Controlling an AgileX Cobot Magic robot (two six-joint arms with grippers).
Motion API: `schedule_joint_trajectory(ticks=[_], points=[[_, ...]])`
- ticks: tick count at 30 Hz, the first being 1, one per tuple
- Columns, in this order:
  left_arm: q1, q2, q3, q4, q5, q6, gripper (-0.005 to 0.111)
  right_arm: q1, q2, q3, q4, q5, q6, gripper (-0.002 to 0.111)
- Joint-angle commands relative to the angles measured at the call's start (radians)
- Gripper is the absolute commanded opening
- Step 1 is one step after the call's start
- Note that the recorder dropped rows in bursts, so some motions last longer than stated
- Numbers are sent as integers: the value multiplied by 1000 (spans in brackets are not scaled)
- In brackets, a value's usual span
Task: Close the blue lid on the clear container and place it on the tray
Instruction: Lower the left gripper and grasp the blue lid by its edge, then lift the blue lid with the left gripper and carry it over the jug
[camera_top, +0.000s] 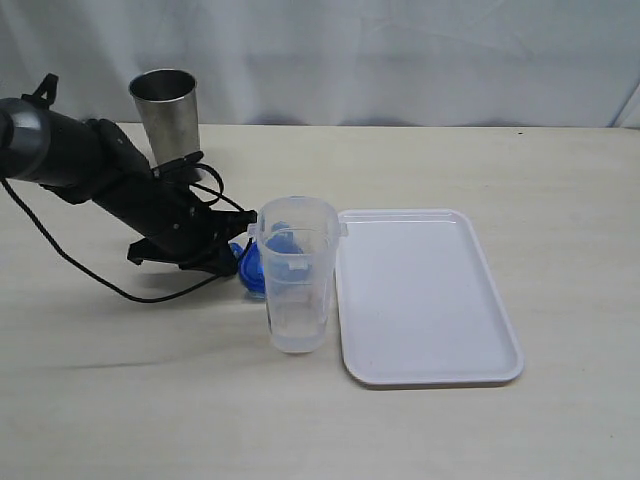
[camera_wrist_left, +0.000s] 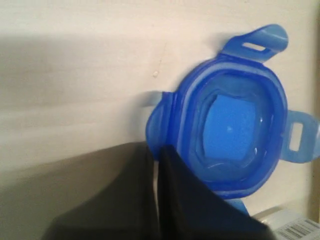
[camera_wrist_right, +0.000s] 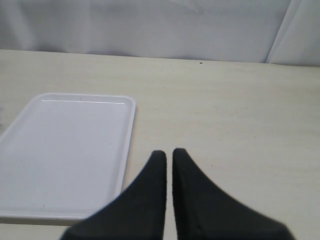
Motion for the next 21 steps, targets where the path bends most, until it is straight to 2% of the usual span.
schedule_joint_trajectory(ticks=[1, 5, 10, 12, 16, 21], points=[[-2, 0, -5, 26, -16, -6, 0, -8, -5, 3, 2, -4, 3, 5], [-2, -27, -5, 119, -29, -23, 0, -8, -5, 3, 2, -4, 3, 5], [-2, -127, -5, 421, 9, -213, 0, -8, -5, 3, 2, -4, 3, 5], [-2, -154, -5, 494, 42, -252, 0, -8, -5, 3, 2, -4, 3, 5], [-2, -253, -5, 525, 47, -242, 0, -8, -5, 3, 2, -4, 3, 5], [-2, -437, -5, 549, 45, -49, 0, -8, -5, 3, 2, -4, 3, 5]])
